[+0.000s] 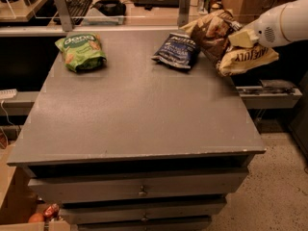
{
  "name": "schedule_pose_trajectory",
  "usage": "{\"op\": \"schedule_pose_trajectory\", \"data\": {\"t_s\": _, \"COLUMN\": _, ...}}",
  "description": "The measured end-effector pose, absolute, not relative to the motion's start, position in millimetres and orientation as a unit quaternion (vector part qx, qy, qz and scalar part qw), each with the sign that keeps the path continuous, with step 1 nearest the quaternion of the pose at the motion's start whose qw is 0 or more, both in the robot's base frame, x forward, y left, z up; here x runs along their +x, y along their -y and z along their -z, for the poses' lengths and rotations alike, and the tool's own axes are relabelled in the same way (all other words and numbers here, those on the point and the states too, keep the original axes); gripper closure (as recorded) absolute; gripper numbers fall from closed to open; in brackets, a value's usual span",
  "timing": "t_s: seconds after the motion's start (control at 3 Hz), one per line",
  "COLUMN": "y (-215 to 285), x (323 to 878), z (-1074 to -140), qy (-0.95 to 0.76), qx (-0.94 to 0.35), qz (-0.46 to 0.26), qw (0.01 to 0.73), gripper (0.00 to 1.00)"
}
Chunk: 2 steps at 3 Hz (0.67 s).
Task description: Move brown chip bag near blue chip bag
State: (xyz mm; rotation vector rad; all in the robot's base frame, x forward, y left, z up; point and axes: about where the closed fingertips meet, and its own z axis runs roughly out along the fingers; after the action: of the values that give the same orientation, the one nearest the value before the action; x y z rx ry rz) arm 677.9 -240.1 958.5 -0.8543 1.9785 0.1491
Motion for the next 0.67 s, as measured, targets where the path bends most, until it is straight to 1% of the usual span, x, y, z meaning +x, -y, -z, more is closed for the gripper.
{"op": "schedule_pose_trajectory", "data": {"t_s": 0.33, "y": 257, "x": 708, "z": -951, "qy": -0.822, "qx": -0.299, "qz": -0.057, "qw": 0.481, "gripper": 1.0}}
{"op": "schedule_pose_trajectory", "data": {"t_s": 0.67, "y": 252, "x": 737, "z": -940, "qy": -0.826, "qx": -0.267, "qz": -0.067, "qw": 0.492, "gripper": 1.0}}
